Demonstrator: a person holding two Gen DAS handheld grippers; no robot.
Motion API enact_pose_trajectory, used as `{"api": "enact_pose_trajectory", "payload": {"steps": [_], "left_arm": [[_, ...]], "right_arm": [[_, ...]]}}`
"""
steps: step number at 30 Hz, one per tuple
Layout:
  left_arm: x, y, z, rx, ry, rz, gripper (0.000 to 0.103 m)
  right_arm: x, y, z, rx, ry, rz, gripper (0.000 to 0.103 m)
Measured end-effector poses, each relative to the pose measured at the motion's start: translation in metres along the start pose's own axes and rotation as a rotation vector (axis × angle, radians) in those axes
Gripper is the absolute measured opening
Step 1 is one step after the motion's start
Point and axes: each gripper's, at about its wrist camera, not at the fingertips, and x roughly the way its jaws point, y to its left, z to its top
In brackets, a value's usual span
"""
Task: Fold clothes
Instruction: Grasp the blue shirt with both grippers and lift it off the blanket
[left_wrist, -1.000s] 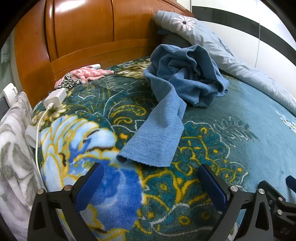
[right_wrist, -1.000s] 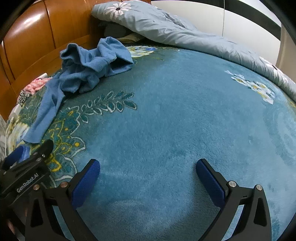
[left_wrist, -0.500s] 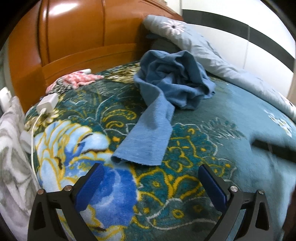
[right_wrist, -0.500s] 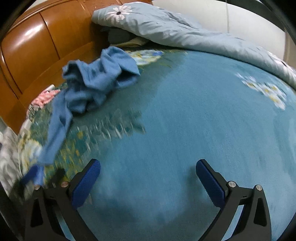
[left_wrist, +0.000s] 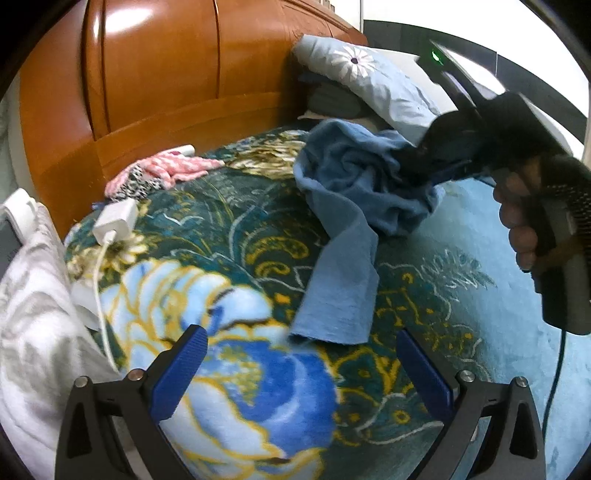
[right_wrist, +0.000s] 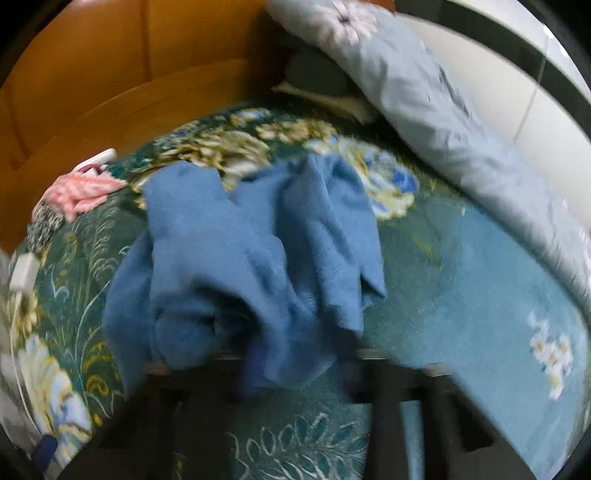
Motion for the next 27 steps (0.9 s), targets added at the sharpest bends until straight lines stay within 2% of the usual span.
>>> {"api": "enact_pose_trajectory", "payload": {"steps": [4,8,11,15,21,27], "left_arm": [[-0.009,0.000,0.005,-0.005,-0.008,-0.019,0.103],[-0.023,-0.009,0.010,-0.004,-0.016,-0.069,0.103],[-0.041,-0.024,0.013,0.027,-0.050,-0.099,0.103],[-0.068,-0.051,0.017,0.081,-0.098,-0.155,0.103],[-0.104,-0.118,0.023,0.189,-0.150,-0.305,0.103],[-0.133,-0.200,0.027,0.328,-0.208,-0.447,0.103]], "right_arm": [[-0.030,-0.027,0.000,0.080,-0.090,-0.006,0.003],[-0.086,-0.063,-0.003,0.129,-0.204,-0.017,0.002],[-0.132,-0.094,-0.008,0.152,-0.281,-0.033,0.002],[-0.197,-0.139,-0.032,0.172,-0.374,-0.082,0.002],[-0.296,-0.220,-0.089,0.233,-0.457,-0.197,0.002],[-0.383,-0.278,-0.137,0.271,-0.507,-0.285,0.002]]}}
